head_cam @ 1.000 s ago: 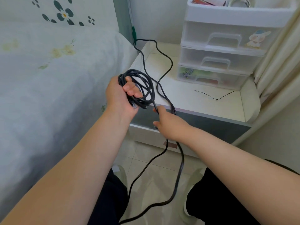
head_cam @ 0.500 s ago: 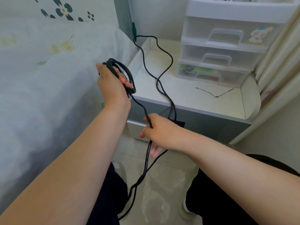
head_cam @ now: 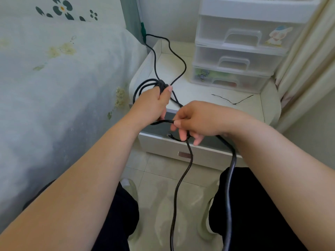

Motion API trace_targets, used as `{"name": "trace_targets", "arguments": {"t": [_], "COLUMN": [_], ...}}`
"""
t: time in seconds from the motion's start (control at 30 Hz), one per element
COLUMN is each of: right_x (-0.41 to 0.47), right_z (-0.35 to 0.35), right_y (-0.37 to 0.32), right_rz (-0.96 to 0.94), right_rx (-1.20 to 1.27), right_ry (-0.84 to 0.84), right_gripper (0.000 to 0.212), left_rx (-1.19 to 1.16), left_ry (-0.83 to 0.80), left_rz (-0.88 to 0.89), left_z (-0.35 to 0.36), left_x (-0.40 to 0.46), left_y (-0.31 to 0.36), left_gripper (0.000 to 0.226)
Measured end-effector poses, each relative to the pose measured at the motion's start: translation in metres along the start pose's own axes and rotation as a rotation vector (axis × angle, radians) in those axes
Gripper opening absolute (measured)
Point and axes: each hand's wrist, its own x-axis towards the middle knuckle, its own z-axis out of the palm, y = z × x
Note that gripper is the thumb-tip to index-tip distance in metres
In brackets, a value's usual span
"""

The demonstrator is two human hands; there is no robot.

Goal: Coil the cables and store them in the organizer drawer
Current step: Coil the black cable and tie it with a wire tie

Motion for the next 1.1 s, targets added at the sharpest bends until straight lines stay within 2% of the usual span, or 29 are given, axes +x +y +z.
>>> {"name": "trace_targets", "arguments": {"t": [0.3,0.4,0.5,0.57,0.63,0.73,0.87,0.97,1.1], "right_x": [0.0,0.007,0.015,0.02,0.024,0.027,0.036,0.044,0.051], "right_z": [-0.022,-0.026,-0.032,-0.032,-0.03,-0.025,-0.019,-0.017,-0.009], "right_y": [0.017,0.019,0.022,0.024,0.025,0.029,0.033,0.037,0.036], "right_rz": [-0.136,-0.131,-0.139,-0.178,-0.261,-0.391,-0.438,-0.405,-0.312], "right_rx": [-0.06,-0.07,-0.14,-0.192,-0.203,-0.215,-0.244,-0.253,-0.162], "right_ry": [0.111,0.27,0.456,0.542,0.605,0.716,0.747,0.699,0.694], "right_gripper": [0.034,0.046,0.058,0.059,0.056,0.041,0.023,0.024,0.033], "left_rx": [-0.156,-0.356,-0.543,-0.657,-0.785,-0.897,-1.047,-1.14,-1.323], "left_ry": [-0.432,-0.475,-0.623,-0.733,-0.814,-0.81,-0.74,-0.684,-0.775], "left_rz": [-0.11,-0.176,-0.202,-0.159,-0.092,-0.061,-0.058,-0.052,-0.075], "left_z": [0.0,-0.006,-0.014,-0.017,-0.022,-0.028,-0.028,-0.031,-0.031], "left_x": [-0.012,-0.014,-0.014,-0.015,-0.014,-0.014,-0.014,-0.014,-0.015], "left_y": [0.006,0.009,0.009,0.007,0.003,-0.004,-0.006,-0.008,-0.01], "left_gripper": [0.057,0.056,0.067,0.067,0.055,0.034,0.036,0.042,0.034]}}
